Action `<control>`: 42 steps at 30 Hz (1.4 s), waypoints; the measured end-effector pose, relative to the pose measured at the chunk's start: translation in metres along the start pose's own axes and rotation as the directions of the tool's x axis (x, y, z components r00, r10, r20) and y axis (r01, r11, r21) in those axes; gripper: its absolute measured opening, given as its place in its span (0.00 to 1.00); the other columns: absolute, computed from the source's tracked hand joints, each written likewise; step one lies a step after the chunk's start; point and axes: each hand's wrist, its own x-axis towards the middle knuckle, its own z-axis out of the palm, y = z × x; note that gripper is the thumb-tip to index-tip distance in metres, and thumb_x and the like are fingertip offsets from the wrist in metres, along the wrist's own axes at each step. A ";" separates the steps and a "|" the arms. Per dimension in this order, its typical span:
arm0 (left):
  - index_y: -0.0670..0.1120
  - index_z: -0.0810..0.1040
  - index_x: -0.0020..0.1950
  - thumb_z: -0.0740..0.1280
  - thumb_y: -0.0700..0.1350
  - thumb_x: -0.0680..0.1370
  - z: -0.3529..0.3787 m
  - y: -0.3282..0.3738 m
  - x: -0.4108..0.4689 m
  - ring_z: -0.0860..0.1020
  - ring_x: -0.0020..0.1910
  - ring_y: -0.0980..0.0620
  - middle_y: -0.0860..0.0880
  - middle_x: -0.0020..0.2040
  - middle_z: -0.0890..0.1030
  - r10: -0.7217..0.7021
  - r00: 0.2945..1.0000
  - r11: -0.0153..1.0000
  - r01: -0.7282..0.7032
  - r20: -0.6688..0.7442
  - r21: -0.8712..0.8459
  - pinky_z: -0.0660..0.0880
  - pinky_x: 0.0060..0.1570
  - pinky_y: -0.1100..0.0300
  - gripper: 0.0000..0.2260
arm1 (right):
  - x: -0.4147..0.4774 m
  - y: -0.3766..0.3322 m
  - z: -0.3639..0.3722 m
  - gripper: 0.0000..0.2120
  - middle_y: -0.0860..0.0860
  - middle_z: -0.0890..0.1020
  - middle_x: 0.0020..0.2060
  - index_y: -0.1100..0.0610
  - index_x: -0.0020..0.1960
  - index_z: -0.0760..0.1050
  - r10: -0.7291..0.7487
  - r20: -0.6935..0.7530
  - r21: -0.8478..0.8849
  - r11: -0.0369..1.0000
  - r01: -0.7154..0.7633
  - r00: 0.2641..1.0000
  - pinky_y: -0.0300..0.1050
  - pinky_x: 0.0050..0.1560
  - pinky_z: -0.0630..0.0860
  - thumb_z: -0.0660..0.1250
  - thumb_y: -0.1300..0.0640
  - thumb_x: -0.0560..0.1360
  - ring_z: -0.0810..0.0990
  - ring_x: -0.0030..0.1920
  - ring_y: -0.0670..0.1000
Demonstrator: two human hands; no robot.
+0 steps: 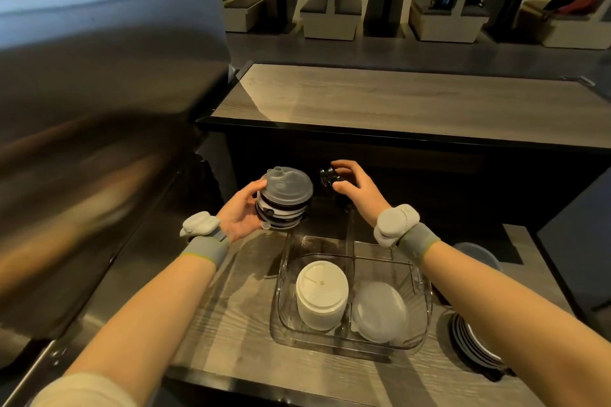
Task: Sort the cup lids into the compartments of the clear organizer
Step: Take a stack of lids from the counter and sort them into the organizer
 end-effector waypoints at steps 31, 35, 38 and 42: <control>0.50 0.75 0.60 0.58 0.50 0.79 0.005 0.011 0.012 0.79 0.52 0.48 0.46 0.53 0.80 -0.039 0.998 0.991 0.031 0.052 0.132 0.79 0.46 0.52 0.13 | 0.041 -0.003 0.044 0.35 0.51 0.69 0.67 0.50 0.72 0.60 -0.091 0.200 -0.298 0.943 0.149 0.975 0.42 0.66 0.64 0.69 0.44 0.70 0.65 0.68 0.49; 0.50 0.75 0.62 0.57 0.53 0.79 0.012 0.004 0.008 0.81 0.49 0.49 0.47 0.51 0.82 -0.045 0.996 0.990 0.034 0.075 0.139 0.80 0.45 0.53 0.15 | 0.033 -0.001 0.039 0.30 0.51 0.71 0.65 0.49 0.71 0.61 -0.013 0.147 -0.061 0.998 0.022 0.989 0.42 0.64 0.69 0.69 0.48 0.72 0.70 0.64 0.49; 0.53 0.75 0.59 0.58 0.46 0.80 0.023 -0.001 0.003 0.80 0.50 0.50 0.49 0.52 0.81 0.000 0.997 0.986 -0.014 0.082 0.167 0.77 0.49 0.52 0.11 | 0.023 -0.005 0.027 0.28 0.47 0.71 0.59 0.52 0.72 0.60 0.007 0.140 0.049 0.999 -0.014 0.990 0.31 0.50 0.70 0.66 0.53 0.75 0.70 0.59 0.46; 0.53 0.77 0.54 0.59 0.44 0.79 0.040 -0.008 -0.003 0.78 0.49 0.49 0.48 0.50 0.79 -0.018 0.999 0.994 0.014 0.041 0.113 0.74 0.49 0.51 0.09 | 0.004 -0.009 0.000 0.26 0.48 0.71 0.58 0.53 0.71 0.61 -0.014 0.101 0.081 0.997 0.005 0.995 0.31 0.50 0.70 0.65 0.56 0.75 0.72 0.60 0.47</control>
